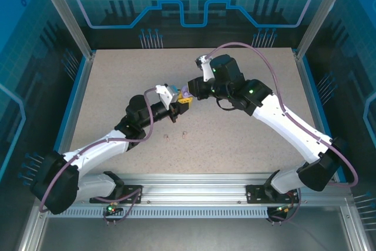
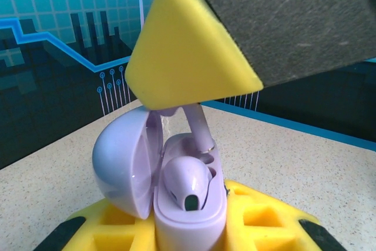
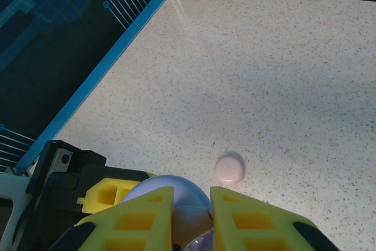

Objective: Insert the wireless bluetooth earbuds into the charging case

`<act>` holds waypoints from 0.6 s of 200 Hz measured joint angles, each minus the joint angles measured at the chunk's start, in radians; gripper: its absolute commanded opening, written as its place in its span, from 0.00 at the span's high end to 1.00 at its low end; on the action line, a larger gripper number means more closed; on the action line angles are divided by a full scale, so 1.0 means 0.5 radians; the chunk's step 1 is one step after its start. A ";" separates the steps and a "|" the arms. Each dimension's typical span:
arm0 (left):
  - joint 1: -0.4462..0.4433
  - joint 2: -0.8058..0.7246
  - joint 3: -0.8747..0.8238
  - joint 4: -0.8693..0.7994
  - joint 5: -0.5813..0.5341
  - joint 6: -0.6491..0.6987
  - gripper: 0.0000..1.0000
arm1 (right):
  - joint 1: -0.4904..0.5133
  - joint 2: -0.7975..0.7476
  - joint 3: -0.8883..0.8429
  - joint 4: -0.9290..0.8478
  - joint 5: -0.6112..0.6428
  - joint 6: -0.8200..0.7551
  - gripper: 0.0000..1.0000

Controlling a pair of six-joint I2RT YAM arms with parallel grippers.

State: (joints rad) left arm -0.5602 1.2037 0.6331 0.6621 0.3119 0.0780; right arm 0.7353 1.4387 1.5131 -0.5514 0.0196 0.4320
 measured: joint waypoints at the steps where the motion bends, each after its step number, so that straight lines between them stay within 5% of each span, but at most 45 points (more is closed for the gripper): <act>1: 0.000 0.000 0.000 -0.001 0.000 -0.001 1.00 | 0.000 0.002 0.000 0.001 0.000 0.000 0.79; 120: -0.008 0.021 0.000 -0.077 0.000 0.000 1.00 | 0.089 -0.091 -0.245 0.206 0.201 -0.123 0.79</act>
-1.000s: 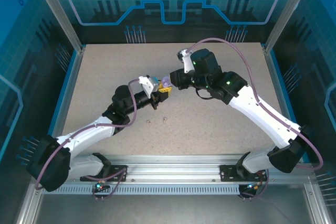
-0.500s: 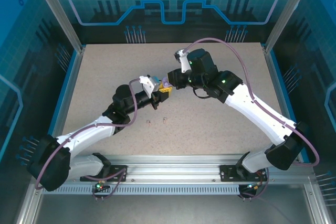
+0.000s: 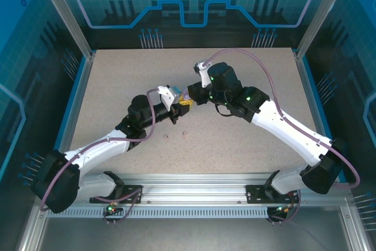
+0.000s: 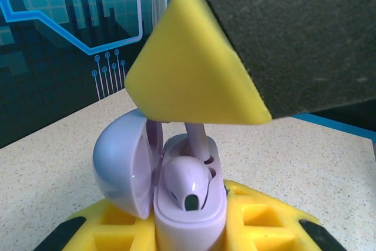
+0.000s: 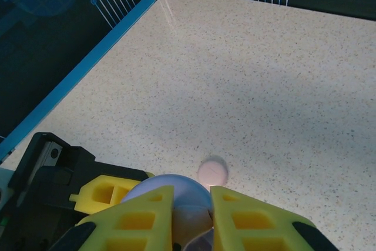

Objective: Insert the wireless bluetooth earbuds into the charging case

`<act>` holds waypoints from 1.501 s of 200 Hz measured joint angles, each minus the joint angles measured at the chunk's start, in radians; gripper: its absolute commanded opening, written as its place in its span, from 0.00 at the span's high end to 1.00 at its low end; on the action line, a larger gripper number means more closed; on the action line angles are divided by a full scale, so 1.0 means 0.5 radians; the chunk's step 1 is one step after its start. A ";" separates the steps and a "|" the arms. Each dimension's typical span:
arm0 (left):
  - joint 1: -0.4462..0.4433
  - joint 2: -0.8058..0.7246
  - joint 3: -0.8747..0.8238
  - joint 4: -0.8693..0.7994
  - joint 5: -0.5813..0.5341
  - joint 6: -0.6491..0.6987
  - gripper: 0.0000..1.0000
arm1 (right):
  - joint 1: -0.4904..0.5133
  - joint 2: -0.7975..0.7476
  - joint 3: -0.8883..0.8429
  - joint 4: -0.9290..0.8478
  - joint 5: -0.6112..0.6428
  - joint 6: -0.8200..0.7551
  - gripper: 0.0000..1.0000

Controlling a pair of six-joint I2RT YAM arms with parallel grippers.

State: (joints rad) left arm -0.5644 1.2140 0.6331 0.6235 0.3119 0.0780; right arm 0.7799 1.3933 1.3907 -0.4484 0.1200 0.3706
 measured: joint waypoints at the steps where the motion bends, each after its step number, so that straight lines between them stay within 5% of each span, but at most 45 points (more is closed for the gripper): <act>1: 0.000 0.001 0.000 0.001 0.000 0.000 1.00 | 0.002 -0.002 -0.002 0.002 0.002 -0.002 0.79; 77: -0.007 0.005 0.008 -0.027 -0.001 0.004 1.00 | 0.063 -0.087 -0.201 0.173 0.077 -0.095 0.76; 95: -0.007 0.005 0.008 -0.032 -0.002 0.005 1.00 | 0.066 -0.087 -0.205 0.180 0.083 -0.105 0.56; 127: -0.005 0.005 0.009 -0.028 -0.002 0.005 1.00 | 0.066 -0.090 -0.204 0.180 0.109 -0.068 0.38; 173: -0.005 0.005 0.035 0.029 -0.002 0.004 1.00 | -0.037 -0.204 -0.136 0.072 -0.007 0.064 0.31; 199: -0.005 0.005 0.035 0.034 -0.002 0.002 1.00 | -0.157 -0.214 0.053 0.007 -0.096 0.119 0.37; 241: -0.007 0.006 0.035 0.034 0.000 -0.002 1.00 | -0.297 0.110 0.568 -0.261 -0.283 0.162 0.70; 300: -0.049 0.089 0.058 0.028 0.001 -0.002 1.00 | -0.318 0.695 1.070 -0.686 -0.524 0.110 0.82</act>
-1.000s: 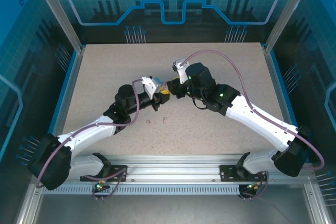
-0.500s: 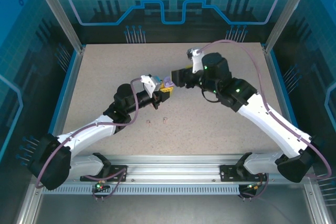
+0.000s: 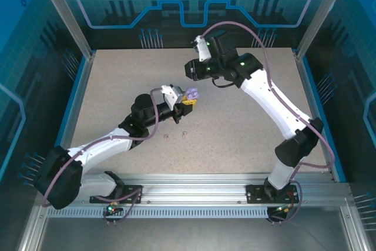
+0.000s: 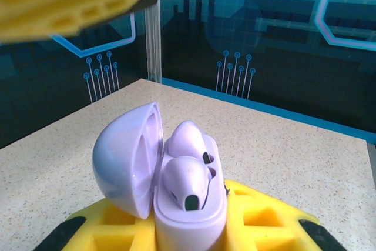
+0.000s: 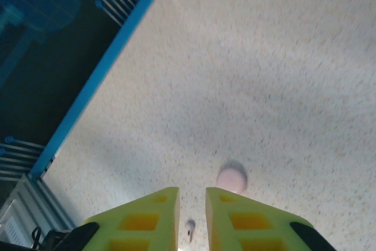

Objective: Insert the wireless bluetooth earbuds into the charging case

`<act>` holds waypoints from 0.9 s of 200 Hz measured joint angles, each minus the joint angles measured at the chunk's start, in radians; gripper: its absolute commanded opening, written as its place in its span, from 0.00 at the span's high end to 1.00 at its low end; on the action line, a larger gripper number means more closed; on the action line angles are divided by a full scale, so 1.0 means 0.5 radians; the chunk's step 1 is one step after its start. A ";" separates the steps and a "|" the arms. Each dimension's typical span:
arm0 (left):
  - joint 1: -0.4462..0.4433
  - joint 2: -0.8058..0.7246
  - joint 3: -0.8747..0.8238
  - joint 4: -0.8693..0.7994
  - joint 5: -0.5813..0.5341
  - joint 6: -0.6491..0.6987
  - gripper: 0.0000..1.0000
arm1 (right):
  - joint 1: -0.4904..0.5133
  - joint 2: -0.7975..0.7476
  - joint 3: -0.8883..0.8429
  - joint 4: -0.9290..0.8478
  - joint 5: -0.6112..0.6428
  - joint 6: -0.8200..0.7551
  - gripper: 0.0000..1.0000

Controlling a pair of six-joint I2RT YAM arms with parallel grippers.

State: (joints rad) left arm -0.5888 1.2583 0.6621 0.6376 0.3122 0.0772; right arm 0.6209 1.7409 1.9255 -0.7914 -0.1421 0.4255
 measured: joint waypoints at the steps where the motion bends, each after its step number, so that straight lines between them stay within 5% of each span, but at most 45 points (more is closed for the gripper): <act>1: 0.000 0.002 0.002 0.000 0.000 0.000 1.00 | 0.000 0.006 0.002 -0.008 -0.003 0.001 0.82; 48: -0.003 0.069 0.035 0.008 -0.002 -0.001 1.00 | 0.002 -0.034 -0.128 -0.140 -0.103 -0.024 0.83; 115: -0.021 0.153 0.082 -0.022 0.004 0.000 1.00 | 0.009 -0.630 -0.791 -0.049 -0.154 0.053 0.82; 180: -0.026 0.252 0.118 -0.007 -0.002 -0.127 1.00 | -0.319 -0.985 -1.144 0.046 0.016 0.277 0.57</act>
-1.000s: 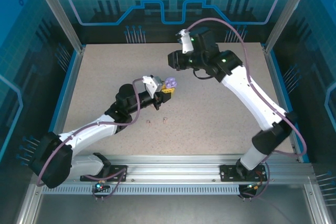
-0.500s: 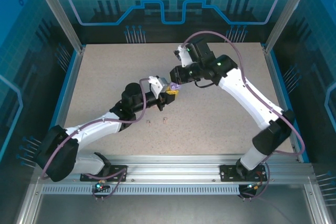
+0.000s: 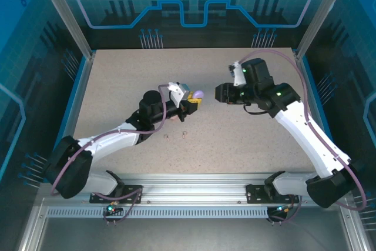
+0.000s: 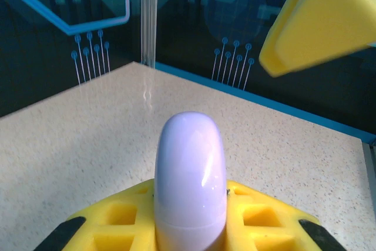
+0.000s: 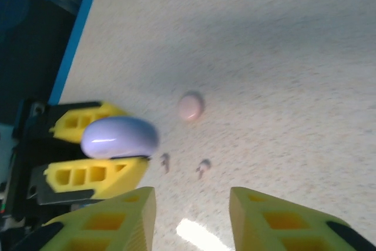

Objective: Insert the wireless bluetooth earbuds into the charging case

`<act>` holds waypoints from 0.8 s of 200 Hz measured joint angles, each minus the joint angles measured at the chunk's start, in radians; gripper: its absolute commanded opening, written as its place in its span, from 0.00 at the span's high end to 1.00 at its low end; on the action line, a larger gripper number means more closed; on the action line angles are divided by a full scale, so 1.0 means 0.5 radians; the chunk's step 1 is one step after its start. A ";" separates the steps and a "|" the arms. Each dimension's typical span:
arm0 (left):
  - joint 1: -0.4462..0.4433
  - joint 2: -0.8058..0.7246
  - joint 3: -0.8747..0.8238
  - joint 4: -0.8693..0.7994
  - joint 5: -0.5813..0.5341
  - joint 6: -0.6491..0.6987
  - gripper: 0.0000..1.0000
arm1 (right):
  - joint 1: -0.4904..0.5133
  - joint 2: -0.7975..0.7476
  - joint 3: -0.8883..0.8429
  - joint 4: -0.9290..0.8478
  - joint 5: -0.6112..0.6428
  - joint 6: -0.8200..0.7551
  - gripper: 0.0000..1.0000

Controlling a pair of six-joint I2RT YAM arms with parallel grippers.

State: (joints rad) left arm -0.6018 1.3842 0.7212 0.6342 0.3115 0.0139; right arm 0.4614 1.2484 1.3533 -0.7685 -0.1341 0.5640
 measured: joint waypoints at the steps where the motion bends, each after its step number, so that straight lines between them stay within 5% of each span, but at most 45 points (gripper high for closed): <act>1: -0.001 0.008 0.001 0.001 0.000 -0.007 1.00 | -0.006 -0.004 -0.006 0.001 0.002 0.001 0.56; 48: -0.108 0.410 0.162 -0.002 0.001 -0.291 1.00 | -0.266 -0.111 -0.382 0.101 0.134 0.114 0.41; 160: -0.233 1.302 0.810 -0.011 -0.001 -0.926 1.00 | -0.511 -0.242 -0.682 0.197 0.104 0.166 0.35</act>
State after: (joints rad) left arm -0.7185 2.0354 1.1263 0.6285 0.3111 -0.4492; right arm 0.2058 1.1275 1.0122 -0.6701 -0.0822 0.6468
